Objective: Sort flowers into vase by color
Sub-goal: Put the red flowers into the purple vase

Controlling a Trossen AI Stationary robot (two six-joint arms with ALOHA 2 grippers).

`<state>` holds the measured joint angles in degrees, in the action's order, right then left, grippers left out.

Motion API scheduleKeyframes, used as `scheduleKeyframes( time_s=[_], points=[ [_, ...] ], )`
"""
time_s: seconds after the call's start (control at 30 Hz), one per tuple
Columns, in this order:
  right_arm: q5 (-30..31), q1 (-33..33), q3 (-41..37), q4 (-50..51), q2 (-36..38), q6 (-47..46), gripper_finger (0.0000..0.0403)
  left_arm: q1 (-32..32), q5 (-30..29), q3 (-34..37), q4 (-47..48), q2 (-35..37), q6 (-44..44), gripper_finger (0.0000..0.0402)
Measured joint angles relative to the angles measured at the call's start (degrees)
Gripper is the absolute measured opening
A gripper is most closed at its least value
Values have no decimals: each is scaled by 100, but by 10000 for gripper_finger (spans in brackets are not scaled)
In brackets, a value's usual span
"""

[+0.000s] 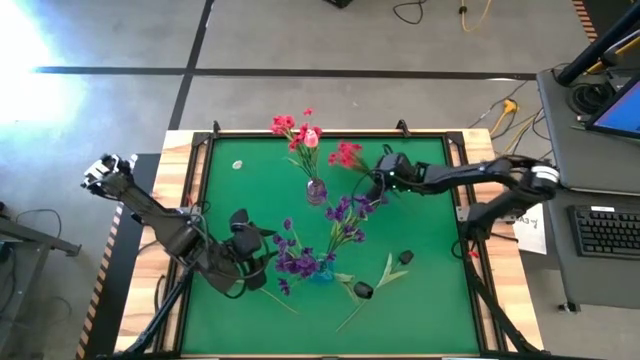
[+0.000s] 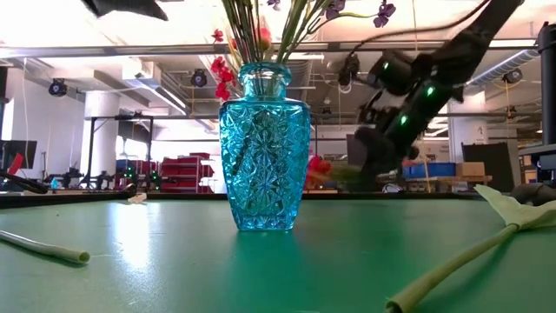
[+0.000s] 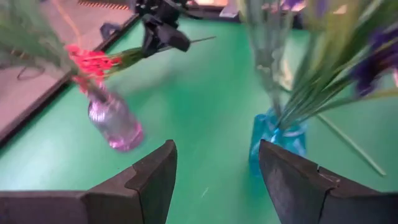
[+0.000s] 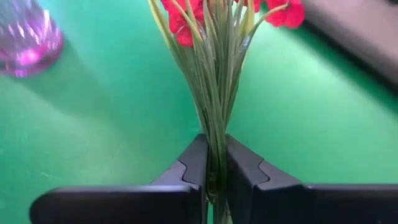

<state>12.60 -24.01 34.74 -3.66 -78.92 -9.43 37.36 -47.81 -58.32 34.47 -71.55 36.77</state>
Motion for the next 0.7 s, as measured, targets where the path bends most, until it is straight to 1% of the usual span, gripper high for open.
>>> scheduleKeyframes(
  time_s=[0.17,0.33,0.53,0.7],
  points=[
    [316,-4,0,456,1080,-50,31,10,-45,-445,10,0,-837,213],
    [549,-4,0,496,2151,-47,31,11,-272,-801,70,4,-1528,213],
    [539,9,118,466,3190,7,31,10,-309,-1297,129,-2,-2086,213],
    [116,61,382,449,3670,32,31,10,-428,-1750,108,-52,-2590,213]
  ],
)
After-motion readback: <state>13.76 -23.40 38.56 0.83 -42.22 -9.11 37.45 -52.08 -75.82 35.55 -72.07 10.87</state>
